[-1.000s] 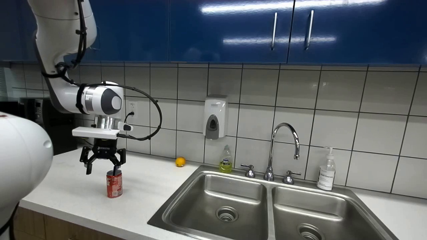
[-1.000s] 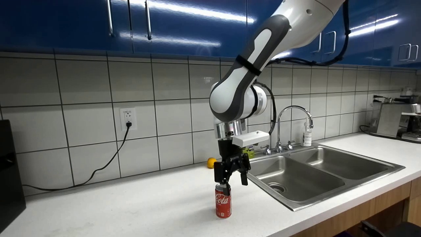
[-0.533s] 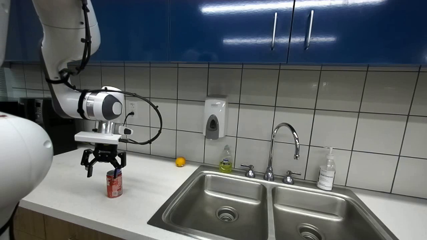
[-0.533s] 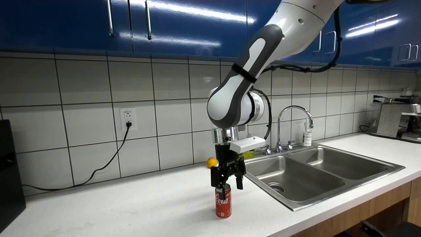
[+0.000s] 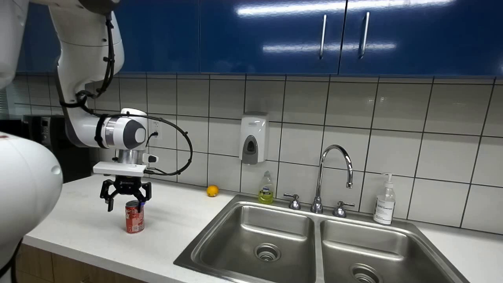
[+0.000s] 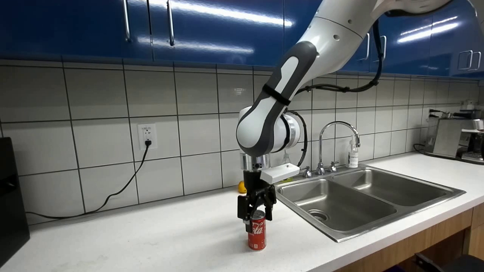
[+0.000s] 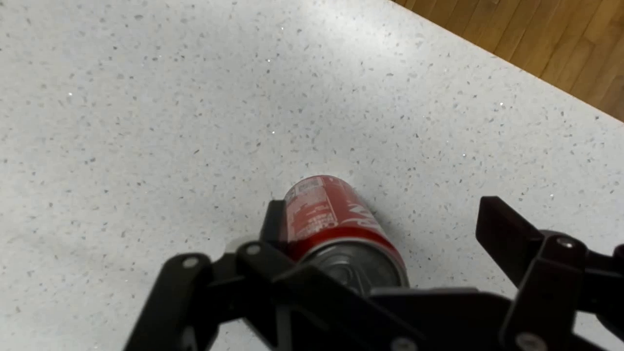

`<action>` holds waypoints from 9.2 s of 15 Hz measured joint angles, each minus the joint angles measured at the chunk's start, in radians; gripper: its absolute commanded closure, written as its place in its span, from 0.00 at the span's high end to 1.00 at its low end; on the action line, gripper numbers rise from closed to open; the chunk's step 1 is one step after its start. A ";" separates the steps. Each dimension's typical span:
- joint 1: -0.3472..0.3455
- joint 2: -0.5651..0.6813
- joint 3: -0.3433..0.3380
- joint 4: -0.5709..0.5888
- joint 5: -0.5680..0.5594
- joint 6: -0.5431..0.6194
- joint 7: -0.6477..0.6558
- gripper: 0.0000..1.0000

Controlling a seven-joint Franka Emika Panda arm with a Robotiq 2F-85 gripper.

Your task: Put the can in the left sink

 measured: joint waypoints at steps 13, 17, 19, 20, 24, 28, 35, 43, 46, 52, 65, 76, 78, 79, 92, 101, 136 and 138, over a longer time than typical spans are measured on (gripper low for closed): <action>-0.003 0.069 -0.033 0.055 -0.065 0.067 0.000 0.74; -0.003 0.077 -0.042 0.065 -0.073 0.067 0.000 0.42; -0.003 0.080 -0.044 0.069 -0.078 0.067 0.001 0.38; -0.003 0.081 -0.045 0.071 -0.079 0.067 0.001 0.38; -0.003 0.084 -0.046 0.076 -0.084 0.067 0.001 0.38; -0.003 0.085 -0.052 0.082 -0.086 0.065 0.002 0.38; -0.004 0.046 -0.056 0.099 -0.086 0.060 0.003 0.38; -0.047 -0.028 -0.091 0.105 -0.086 0.052 0.003 0.38; -0.088 -0.042 -0.128 0.113 -0.086 0.052 0.003 0.38; -0.165 -0.047 -0.209 0.125 -0.086 0.052 0.006 0.38; -0.301 0.021 -0.362 0.221 -0.086 0.034 0.094 0.38; -0.396 0.235 -0.396 0.394 -0.040 -0.006 0.154 0.38; -0.412 0.283 -0.396 0.426 -0.021 -0.012 0.155 0.38; -0.419 0.306 -0.396 0.441 -0.012 -0.014 0.155 0.38; -0.452 0.579 -0.389 0.616 0.056 -0.021 0.155 0.38; -0.464 0.639 -0.389 0.669 0.057 -0.034 0.155 0.38; -0.468 0.310 -0.360 0.486 -0.035 -0.248 -0.145 1.00; -0.467 0.254 -0.360 0.417 -0.061 -0.250 -0.153 1.00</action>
